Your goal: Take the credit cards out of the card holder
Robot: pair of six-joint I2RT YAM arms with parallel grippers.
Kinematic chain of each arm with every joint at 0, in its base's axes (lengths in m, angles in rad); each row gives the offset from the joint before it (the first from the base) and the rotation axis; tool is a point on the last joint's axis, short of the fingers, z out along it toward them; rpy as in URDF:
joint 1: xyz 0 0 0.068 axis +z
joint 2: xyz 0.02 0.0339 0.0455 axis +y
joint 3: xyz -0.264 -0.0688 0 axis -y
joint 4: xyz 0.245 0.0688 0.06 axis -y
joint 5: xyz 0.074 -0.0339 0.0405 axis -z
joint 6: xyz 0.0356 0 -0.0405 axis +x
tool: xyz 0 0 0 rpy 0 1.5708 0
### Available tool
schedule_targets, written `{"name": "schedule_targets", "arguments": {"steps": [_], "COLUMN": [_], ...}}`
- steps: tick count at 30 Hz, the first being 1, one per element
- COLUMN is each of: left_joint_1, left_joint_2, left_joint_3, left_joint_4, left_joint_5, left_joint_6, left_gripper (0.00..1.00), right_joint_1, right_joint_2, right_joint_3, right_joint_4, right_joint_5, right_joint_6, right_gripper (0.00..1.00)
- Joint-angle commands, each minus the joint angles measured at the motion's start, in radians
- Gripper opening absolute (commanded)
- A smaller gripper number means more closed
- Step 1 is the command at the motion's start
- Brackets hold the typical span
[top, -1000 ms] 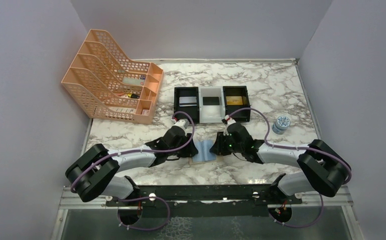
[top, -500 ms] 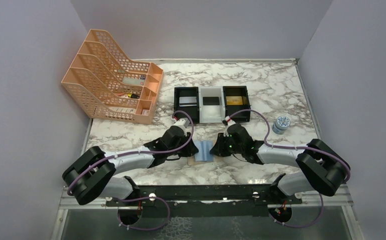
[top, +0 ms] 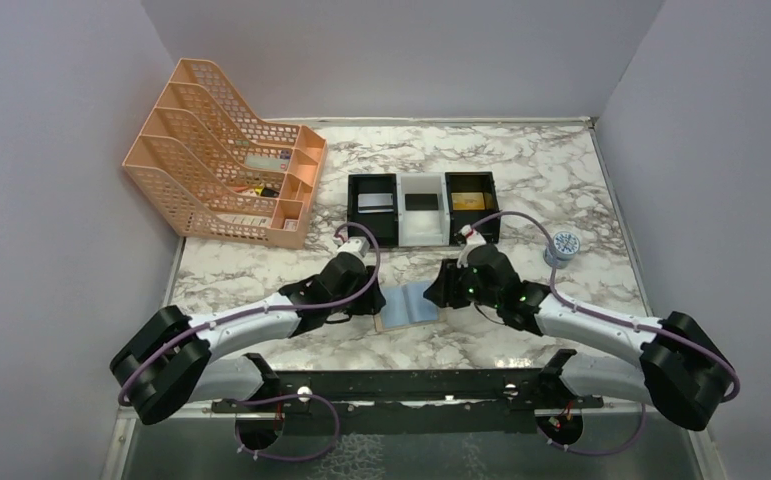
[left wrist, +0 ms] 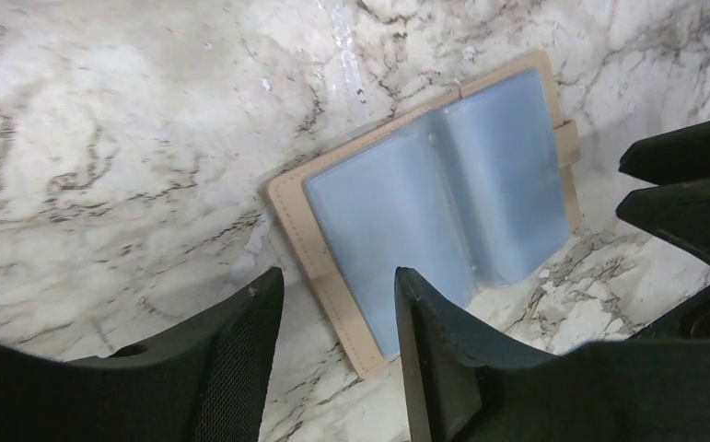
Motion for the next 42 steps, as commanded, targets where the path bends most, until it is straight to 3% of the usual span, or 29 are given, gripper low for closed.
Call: {"name": "schedule_targets", "arguments": {"steps": [1, 4, 7, 11, 18, 22, 23, 25, 26, 33, 42], "left_joint_1": [-0.004, -0.004, -0.002, 0.026, 0.201, 0.239, 0.239, 0.239, 0.239, 0.239, 0.239], "left_joint_2": [-0.122, -0.213, -0.274, -0.296, -0.304, -0.368, -0.385, -0.417, -0.432, -0.485, -0.491], "left_joint_3": [0.044, 0.055, 0.078, 0.142, 0.246, 0.318, 0.337, 0.38, 0.396, 0.453, 0.461], "left_joint_4": [-0.15, -0.199, -0.252, -0.357, -0.464, -0.516, -0.534, -0.564, -0.571, -0.605, -0.606], "left_joint_5": [-0.159, -0.227, -0.32, -0.42, -0.433, -0.483, -0.492, -0.506, -0.514, -0.631, -0.674], "left_joint_6": [0.051, 0.072, 0.11, 0.149, 0.164, 0.165, 0.168, 0.194, 0.214, 0.294, 0.284], "left_gripper": [0.62, 0.87, 0.98, 0.99, 0.99, 0.99, 0.99, 0.99, 0.99, 0.99, 0.99], "right_joint_1": [0.007, 0.007, 0.004, -0.048, -0.261, -0.286, -0.285, -0.285, -0.285, -0.285, -0.285], "right_joint_2": [-0.074, -0.109, -0.154, -0.223, -0.295, -0.357, -0.377, -0.413, -0.423, -0.412, -0.49], "right_joint_3": [0.05, 0.079, 0.092, 0.084, 0.123, 0.206, 0.22, 0.243, 0.257, 0.471, 0.482], "right_joint_4": [-0.136, -0.182, -0.176, -0.105, -0.057, -0.123, -0.134, -0.138, -0.145, -0.345, -0.311], "right_joint_5": [0.193, 0.311, 0.408, 0.454, 0.327, 0.246, 0.221, 0.157, 0.156, 0.353, 0.342], "right_joint_6": [-0.073, -0.103, -0.15, -0.24, -0.339, -0.419, -0.408, -0.444, -0.441, -0.437, -0.459], "right_gripper": [0.39, 0.47, 0.54, 0.62, 0.65, 0.7, 0.73, 0.93, 0.95, 0.97, 0.99]}}
